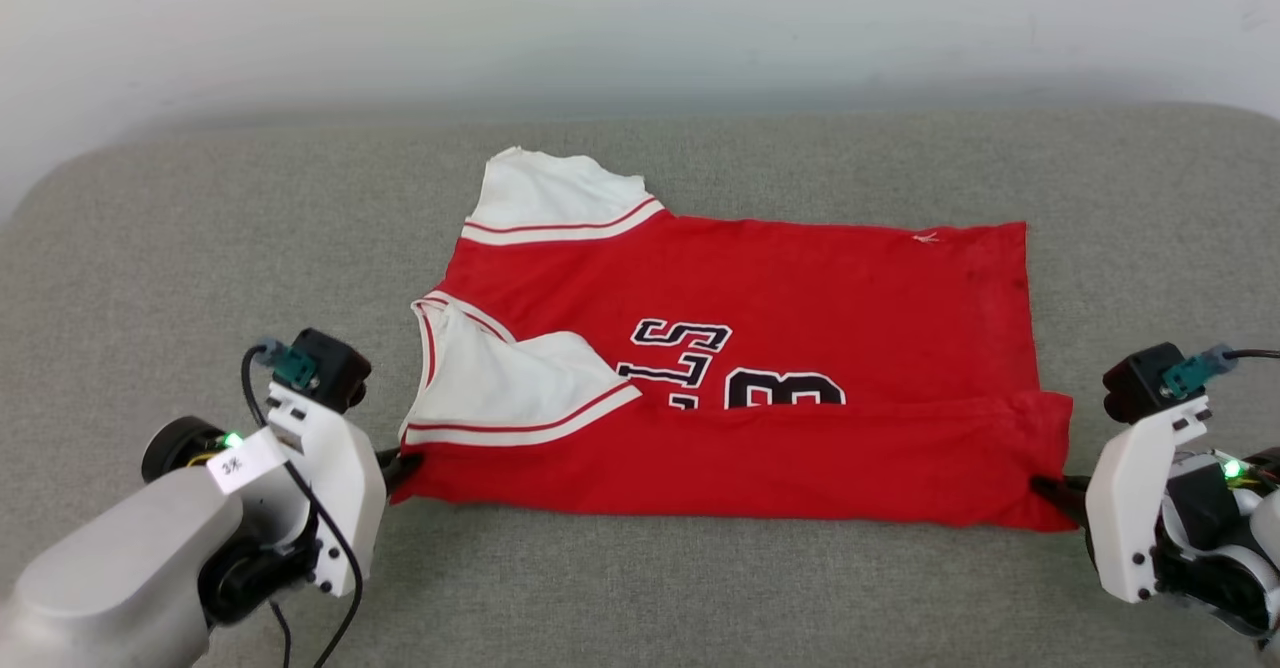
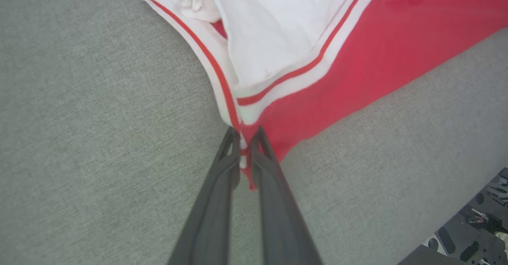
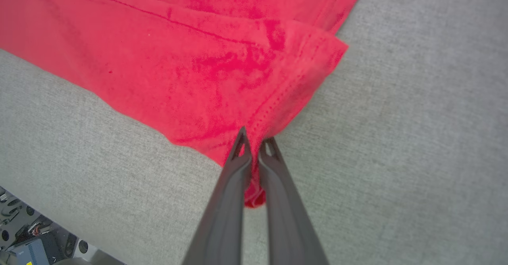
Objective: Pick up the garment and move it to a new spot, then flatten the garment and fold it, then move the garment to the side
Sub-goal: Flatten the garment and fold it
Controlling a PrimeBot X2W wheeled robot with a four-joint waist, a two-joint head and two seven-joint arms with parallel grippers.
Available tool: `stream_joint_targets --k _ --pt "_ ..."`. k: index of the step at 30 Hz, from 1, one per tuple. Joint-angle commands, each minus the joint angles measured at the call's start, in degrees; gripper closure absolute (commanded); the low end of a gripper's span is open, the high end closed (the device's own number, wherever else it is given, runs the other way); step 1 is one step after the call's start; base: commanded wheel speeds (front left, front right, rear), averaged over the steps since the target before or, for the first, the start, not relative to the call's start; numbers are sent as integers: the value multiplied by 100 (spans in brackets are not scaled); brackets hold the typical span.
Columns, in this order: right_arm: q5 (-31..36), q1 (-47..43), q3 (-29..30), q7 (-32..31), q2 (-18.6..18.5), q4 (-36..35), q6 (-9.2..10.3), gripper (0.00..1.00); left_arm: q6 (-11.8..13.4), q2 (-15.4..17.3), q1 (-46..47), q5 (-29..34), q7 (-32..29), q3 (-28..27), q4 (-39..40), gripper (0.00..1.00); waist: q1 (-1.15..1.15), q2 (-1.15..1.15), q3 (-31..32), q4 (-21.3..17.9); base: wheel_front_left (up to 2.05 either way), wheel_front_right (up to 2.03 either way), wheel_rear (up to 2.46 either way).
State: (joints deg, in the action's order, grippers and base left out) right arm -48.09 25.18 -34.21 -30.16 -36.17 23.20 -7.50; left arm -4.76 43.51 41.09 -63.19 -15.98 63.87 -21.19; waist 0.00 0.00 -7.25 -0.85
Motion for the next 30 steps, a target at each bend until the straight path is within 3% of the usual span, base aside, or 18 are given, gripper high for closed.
stream_joint_targets --k 1,15,23,30 --pt "-63 -127 -22 95 -128 -131 3 100 51 106 -165 -42 61 -4 101 100 0 0 133 -27 0 0 0" --pt "-215 -1076 338 159 -771 -780 5 100 581 695 -1183 -309 198 150 1160 100 0 0 492 -22 0 0 0" --pt "-41 -1452 549 8 -626 -831 5 100 702 666 -1454 -430 246 193 1150 100 0 0 346 -18 0 0 0" --pt "134 -1570 647 -34 -292 -498 5 100 595 476 -1421 -429 244 248 752 100 0 0 196 4 0 0 0"
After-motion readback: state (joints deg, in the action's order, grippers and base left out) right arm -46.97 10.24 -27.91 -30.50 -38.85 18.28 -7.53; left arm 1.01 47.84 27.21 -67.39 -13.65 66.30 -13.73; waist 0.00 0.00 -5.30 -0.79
